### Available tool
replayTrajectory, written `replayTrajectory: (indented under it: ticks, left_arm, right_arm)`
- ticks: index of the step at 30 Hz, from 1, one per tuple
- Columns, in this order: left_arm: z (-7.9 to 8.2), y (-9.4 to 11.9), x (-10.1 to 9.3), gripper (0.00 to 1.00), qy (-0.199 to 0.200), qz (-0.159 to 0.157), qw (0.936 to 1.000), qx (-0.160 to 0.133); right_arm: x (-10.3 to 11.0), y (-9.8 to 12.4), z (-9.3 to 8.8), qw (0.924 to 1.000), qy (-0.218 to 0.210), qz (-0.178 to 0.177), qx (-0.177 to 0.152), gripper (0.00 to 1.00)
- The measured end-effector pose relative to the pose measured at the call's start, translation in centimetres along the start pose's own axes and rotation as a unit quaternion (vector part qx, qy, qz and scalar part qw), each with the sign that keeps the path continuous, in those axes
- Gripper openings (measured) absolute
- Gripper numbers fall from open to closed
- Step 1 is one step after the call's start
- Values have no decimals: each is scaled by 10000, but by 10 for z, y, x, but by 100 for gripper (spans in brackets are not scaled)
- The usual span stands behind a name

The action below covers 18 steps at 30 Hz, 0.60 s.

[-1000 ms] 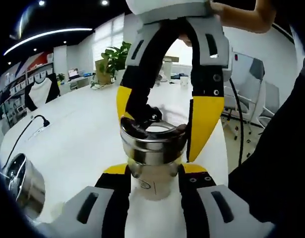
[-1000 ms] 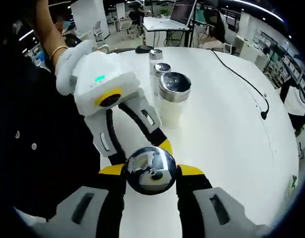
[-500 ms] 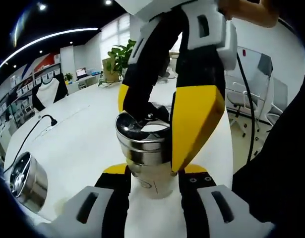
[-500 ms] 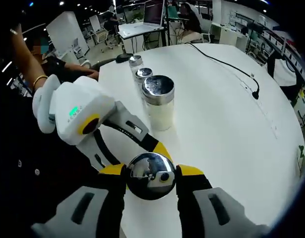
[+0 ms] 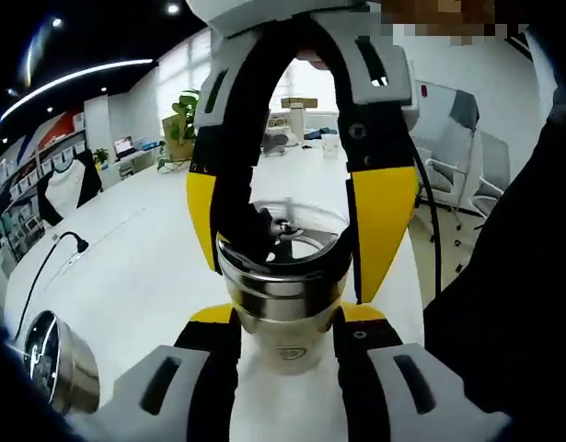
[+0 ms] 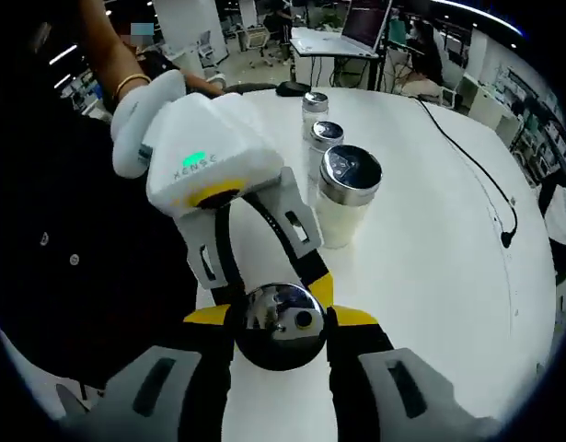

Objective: Rotate the seasoning bottle until the label or dispensing opening points toward the visible target arrow and the bottle remains upright within the marked orientation range

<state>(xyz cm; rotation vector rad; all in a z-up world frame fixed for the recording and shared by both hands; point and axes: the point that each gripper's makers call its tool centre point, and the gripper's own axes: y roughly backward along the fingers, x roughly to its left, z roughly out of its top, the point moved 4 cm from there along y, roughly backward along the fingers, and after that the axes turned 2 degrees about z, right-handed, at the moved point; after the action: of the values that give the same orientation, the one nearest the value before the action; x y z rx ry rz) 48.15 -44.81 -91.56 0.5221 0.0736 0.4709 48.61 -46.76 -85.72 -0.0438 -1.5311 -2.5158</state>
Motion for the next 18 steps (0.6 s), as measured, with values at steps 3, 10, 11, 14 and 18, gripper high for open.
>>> replayTrajectory:
  ticks: [3, 10, 11, 14, 18]
  left_arm:
    - [0, 0, 1, 42, -13, -4, 10000, 6]
    - [-2, -1, 2, 42, 205, 264, 9994, -83]
    - [-2, -1, 2, 42, 233, 317, 9992, -96]
    - [-2, -2, 3, 42, 335, 660, 9972, -129]
    - [-2, -3, 1, 42, 527, 1108, 9924, -85]
  right_arm:
    - [-1, -1, 1, 9999, 114, 86, 88, 37]
    - [-4, -1, 0, 9992, -235, -311, -12, 38]
    - [-4, -1, 0, 9986, -352, -383, -74, 38]
    - [-6, 0, 1, 9850, -1515, -663, -484, 39]
    - [-8, 3, -1, 9763, -1862, -943, -565, 37]
